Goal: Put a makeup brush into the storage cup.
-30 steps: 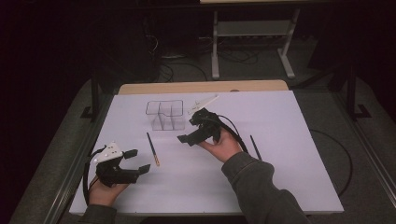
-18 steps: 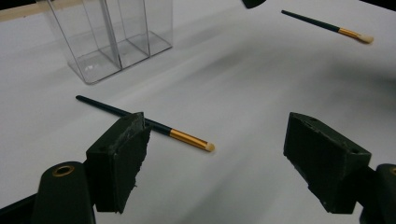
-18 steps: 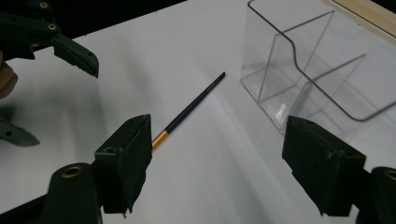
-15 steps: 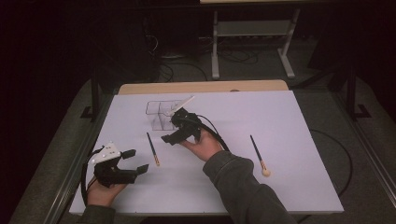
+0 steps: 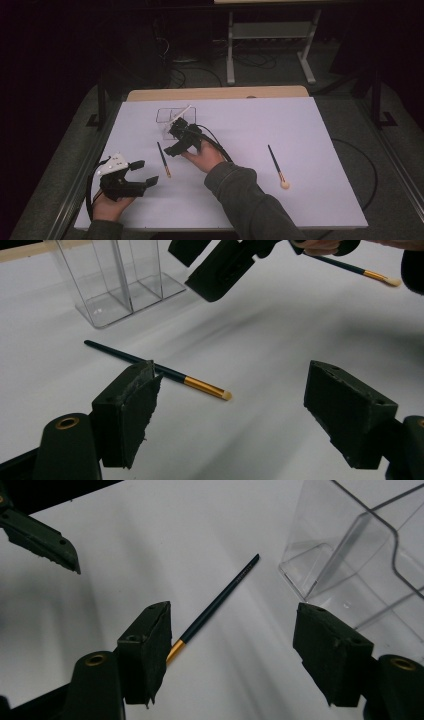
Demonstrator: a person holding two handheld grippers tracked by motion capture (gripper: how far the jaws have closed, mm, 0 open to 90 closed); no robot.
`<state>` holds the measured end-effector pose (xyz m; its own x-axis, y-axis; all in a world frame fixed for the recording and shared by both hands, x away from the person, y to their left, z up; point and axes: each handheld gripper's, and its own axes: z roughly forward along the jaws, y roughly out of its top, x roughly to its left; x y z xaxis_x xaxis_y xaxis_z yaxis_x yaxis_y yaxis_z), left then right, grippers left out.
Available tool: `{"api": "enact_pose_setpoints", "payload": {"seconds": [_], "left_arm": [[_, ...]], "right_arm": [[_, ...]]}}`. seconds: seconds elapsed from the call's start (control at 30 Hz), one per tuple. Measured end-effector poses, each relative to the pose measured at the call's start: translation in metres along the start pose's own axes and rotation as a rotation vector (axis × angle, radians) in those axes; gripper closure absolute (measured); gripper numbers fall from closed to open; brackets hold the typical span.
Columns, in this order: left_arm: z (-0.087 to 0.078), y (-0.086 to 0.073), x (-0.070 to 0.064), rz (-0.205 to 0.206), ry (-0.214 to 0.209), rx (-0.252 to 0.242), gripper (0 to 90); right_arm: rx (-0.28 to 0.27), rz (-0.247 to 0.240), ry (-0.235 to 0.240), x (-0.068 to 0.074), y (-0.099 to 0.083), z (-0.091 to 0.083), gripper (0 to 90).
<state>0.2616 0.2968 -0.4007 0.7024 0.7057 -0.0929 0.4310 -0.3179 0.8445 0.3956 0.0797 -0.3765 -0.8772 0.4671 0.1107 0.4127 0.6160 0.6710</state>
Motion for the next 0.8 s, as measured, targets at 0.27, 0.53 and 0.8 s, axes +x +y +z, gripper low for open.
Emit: {"api": "enact_pose_setpoints", "payload": {"seconds": [0.27,0.53,0.8], "left_arm": [[-0.001,0.000,0.000,-0.005,0.001,-0.003,20.4],[-0.001,-0.001,0.000,-0.005,0.002,0.001,20.5],[0.000,-0.002,0.000,0.000,0.001,0.006,20.5]], "right_arm": [[0.027,-0.010,0.013,0.007,0.008,0.018,36.5],[0.059,0.023,0.028,0.009,0.008,0.035,44.8],[0.091,0.057,0.041,0.008,0.003,0.048,50.4]]}}
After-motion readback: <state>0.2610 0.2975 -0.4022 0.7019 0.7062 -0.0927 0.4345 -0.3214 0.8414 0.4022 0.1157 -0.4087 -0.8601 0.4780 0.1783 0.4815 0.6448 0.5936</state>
